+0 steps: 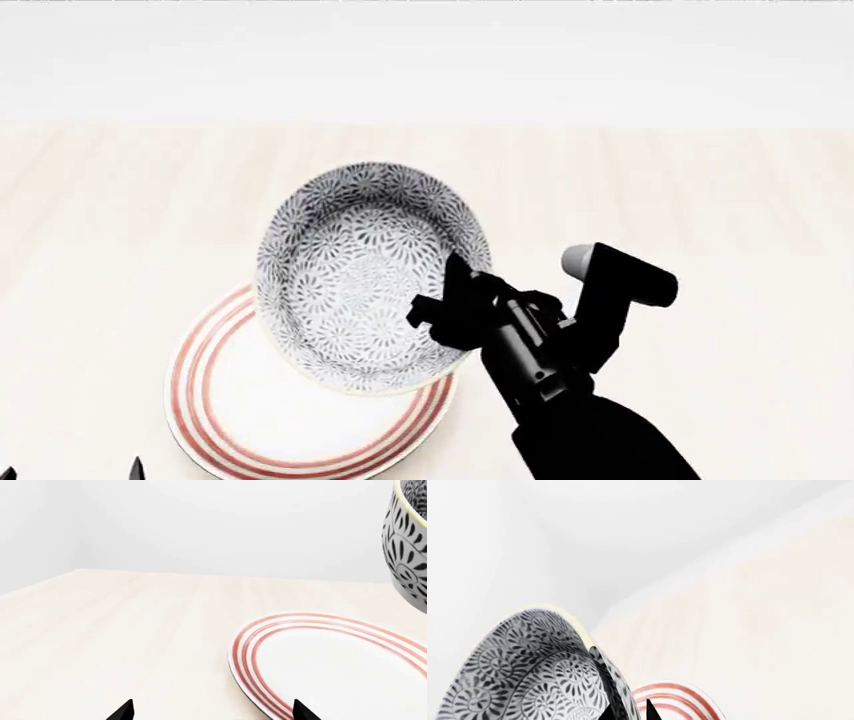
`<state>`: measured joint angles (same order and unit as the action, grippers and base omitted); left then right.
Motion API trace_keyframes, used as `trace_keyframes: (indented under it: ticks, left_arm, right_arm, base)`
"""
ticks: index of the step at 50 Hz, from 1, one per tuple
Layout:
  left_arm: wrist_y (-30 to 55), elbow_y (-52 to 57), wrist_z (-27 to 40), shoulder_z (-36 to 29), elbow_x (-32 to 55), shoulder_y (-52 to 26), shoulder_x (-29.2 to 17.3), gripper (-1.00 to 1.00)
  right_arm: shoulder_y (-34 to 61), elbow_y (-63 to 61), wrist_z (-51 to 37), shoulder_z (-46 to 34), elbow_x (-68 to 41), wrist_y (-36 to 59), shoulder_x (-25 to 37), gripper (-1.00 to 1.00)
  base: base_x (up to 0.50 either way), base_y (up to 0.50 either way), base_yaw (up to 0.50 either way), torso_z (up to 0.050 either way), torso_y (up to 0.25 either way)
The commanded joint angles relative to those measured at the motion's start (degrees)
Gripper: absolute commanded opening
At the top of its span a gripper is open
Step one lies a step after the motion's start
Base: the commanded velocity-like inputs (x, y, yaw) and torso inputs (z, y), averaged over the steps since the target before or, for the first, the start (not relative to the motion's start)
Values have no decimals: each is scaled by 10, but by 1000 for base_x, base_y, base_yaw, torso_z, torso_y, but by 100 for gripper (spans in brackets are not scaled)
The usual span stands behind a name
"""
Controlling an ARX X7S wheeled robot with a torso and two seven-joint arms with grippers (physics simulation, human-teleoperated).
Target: Put the bowl on the plate.
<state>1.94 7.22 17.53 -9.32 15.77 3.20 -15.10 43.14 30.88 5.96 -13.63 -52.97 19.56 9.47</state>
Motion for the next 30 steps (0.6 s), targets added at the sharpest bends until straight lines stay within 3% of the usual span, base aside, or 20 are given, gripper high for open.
trace_keyframes:
  ticks: [1,18,23,30]
  left_arm:
    - [-4,-4,-13,4,-12,0,11,100]
    - [-1,0,-12,3,1,0,8,100]
    - [-3,1,-12,1,3,2,8,100]
    - [-4,8,-10,3,9,8,6,100]
  right_arm:
    - [67,69,-3,20,-33,62,-22,-100]
    - [196,279,5,-20,17,49,-63,-100]
    - [260,439,55,-30,39,1,-92,-100]
    - [248,441,49,-4,58,18,-94,-100]
  base:
    - [0,0,0,0,0]
    - [0,0,0,0,0]
    - [0,0,0,0,0]
    - [0,0,0,0,0]
